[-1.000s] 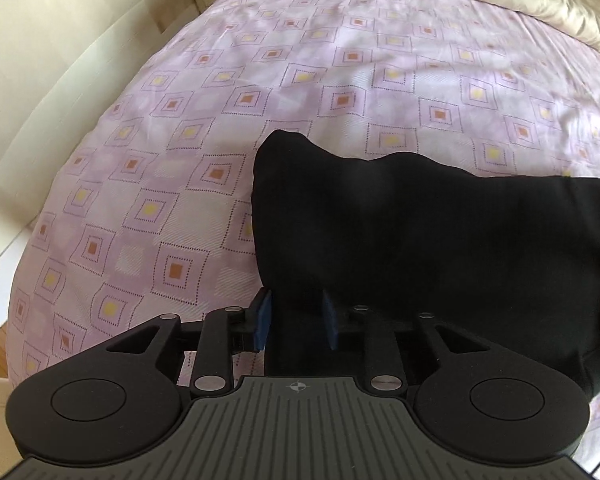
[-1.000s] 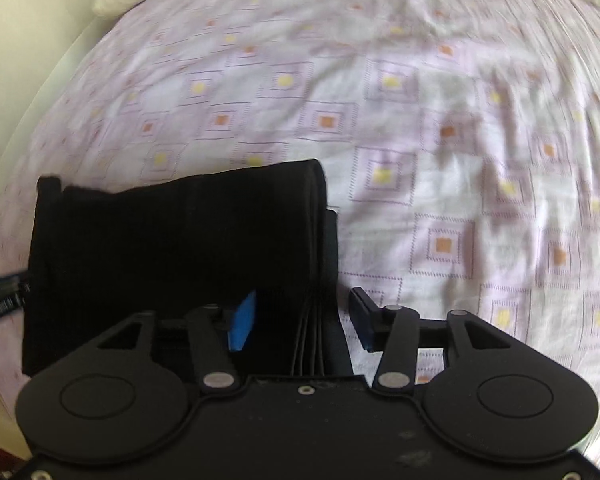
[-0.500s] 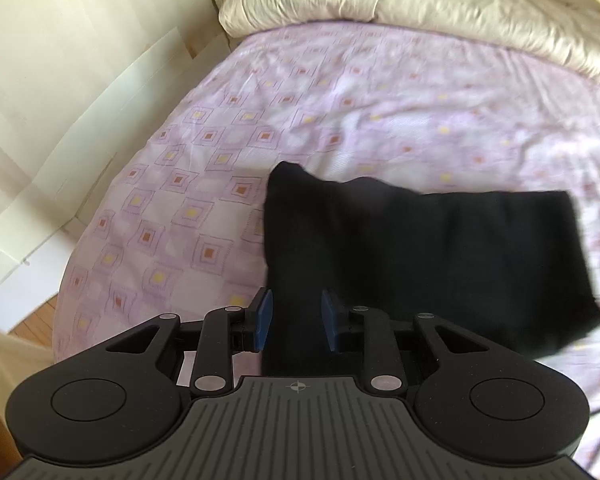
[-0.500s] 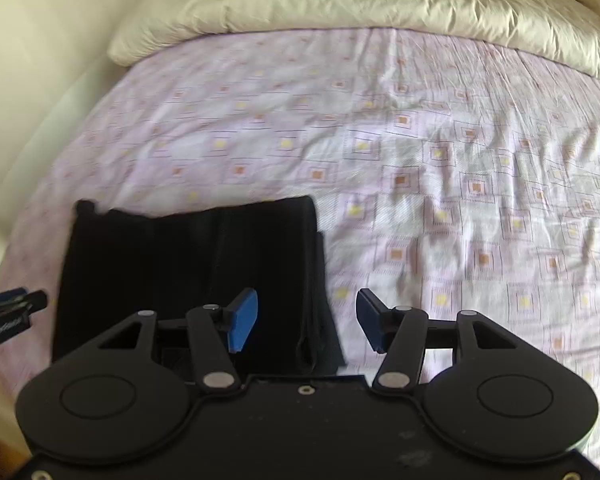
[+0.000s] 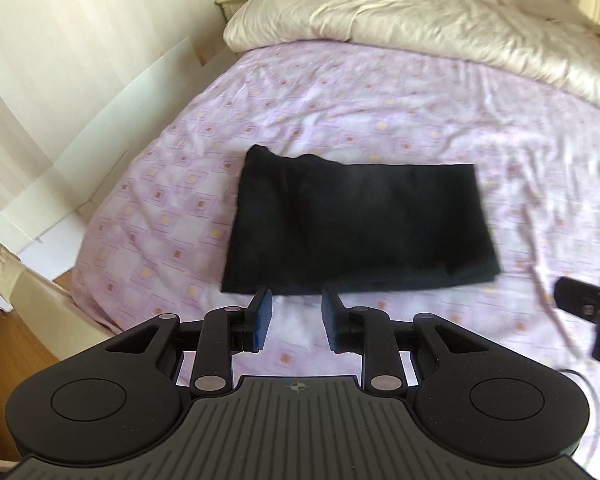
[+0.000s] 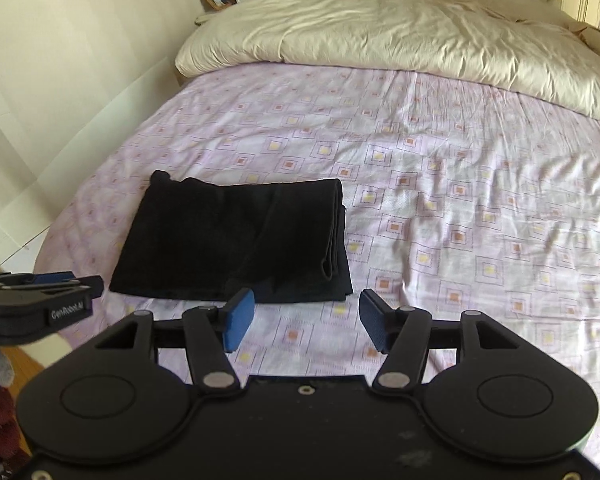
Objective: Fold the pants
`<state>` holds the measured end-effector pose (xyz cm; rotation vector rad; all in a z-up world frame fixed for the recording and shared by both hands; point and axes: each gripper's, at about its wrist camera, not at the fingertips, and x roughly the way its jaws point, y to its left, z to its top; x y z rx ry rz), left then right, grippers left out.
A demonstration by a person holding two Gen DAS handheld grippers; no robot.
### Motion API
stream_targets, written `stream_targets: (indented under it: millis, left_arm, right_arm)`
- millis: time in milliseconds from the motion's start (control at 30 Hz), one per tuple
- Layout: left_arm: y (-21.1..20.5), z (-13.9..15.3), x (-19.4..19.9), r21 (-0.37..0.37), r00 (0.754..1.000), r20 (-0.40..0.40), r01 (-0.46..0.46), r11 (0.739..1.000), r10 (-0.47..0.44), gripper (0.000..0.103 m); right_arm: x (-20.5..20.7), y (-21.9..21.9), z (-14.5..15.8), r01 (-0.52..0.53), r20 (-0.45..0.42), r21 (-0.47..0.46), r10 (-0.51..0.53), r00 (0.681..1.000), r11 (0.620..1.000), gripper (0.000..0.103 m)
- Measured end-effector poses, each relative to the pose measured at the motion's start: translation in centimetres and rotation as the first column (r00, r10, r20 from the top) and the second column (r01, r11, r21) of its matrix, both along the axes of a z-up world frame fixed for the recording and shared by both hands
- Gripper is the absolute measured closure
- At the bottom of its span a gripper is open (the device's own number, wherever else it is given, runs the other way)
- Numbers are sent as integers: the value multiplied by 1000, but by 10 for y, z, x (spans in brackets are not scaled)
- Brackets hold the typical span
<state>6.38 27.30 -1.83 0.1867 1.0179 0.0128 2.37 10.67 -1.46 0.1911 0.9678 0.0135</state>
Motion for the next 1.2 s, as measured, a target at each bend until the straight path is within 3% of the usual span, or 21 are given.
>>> stream_targets:
  millis: [300,667,1200]
  left_arm:
    - [-3,16,-38,-122,1000,-13,-30,992,28,76]
    - [-19,23,-64,-105,999,33,-32,994,36,76]
    - [-32,24,-74,-87,999,36,4,996,-1,76]
  right_arm:
    - [-41,1,27,-15,48,-3,16,999,1000,39]
    - [-73,-1,42,-30,85,-39,33,996,999,37]
    - [-81,-9,42,-13,76,-27,15,997,1000,36]
